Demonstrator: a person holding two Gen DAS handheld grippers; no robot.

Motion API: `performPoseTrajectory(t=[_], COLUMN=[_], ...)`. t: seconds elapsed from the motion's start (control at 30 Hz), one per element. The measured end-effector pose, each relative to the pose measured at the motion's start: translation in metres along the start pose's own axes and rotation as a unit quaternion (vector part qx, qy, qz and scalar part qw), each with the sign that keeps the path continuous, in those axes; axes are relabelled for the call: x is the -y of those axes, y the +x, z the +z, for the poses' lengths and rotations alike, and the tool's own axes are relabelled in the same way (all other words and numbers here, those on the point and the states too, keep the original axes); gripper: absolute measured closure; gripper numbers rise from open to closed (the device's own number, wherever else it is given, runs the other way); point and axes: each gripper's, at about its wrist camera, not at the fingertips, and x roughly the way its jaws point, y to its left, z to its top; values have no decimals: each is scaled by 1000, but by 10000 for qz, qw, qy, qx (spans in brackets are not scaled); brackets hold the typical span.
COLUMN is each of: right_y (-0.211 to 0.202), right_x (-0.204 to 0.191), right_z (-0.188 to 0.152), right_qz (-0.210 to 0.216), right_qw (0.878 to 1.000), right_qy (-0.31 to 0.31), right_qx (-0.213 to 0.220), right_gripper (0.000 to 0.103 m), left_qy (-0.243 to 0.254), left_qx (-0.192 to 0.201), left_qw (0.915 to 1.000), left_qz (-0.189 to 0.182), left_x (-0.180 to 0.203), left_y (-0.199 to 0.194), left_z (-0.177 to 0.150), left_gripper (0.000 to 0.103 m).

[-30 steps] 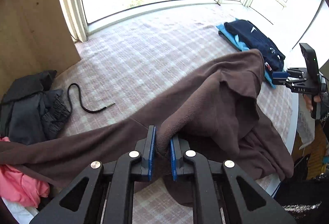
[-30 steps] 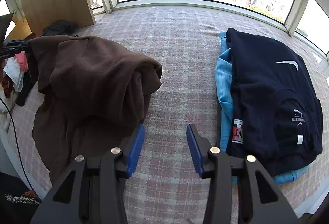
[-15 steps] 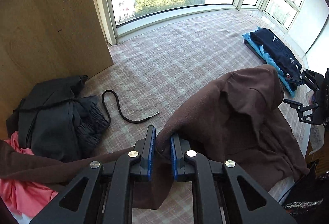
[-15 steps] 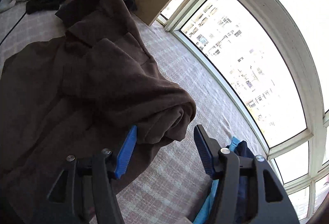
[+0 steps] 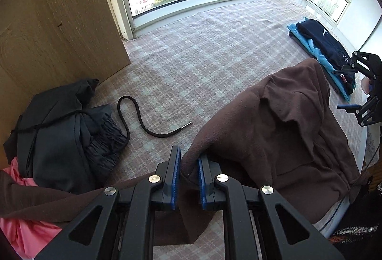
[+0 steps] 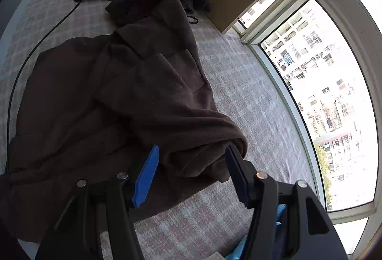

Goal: Fold clothes
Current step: 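Lift and shake out the brown fleece with both grippers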

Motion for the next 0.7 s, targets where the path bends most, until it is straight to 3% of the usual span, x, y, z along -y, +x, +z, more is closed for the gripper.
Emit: performPoseTrajectory(t=[0.1, 0.17, 0.2, 0.3, 0.47, 0.57, 0.63, 0.7], right_y=[35, 43, 38, 10, -98, -172, -220, -258], right_x=[-4, 3, 13, 43, 83, 98, 106, 110], right_z=[6, 9, 11, 7, -15, -24, -27, -24], right_qz=[21, 207, 413, 832, 442, 130, -44, -256], right_qw=[9996, 9984, 9957, 9783, 9357, 9102, 8942, 8836], right_qy=[34, 390, 780, 1893, 3275, 3717, 3922, 4019], right_qx=[-295, -347, -274, 99, 1233, 1824, 2158, 2390], right_gripper=[46, 59, 80, 88, 89, 90, 90, 90], left_qy=[-124, -198, -205, -206, -224, -128, -130, -220], left_qx=[-38, -65, -68, 34, 623, 1214, 1754, 2322], left_qw=[9999, 9997, 9997, 9997, 9976, 9925, 9844, 9724], left_qz=[-48, -111, -122, -150, -223, -88, 78, 110], left_x=[-5, -7, -8, -5, 12, 26, 31, 31], left_y=[5, 6, 5, -5, -59, -119, -173, -234], left_z=[1, 0, -1, -5, -14, -20, -22, -23], left_gripper=[90, 90, 90, 90, 91, 92, 101, 101])
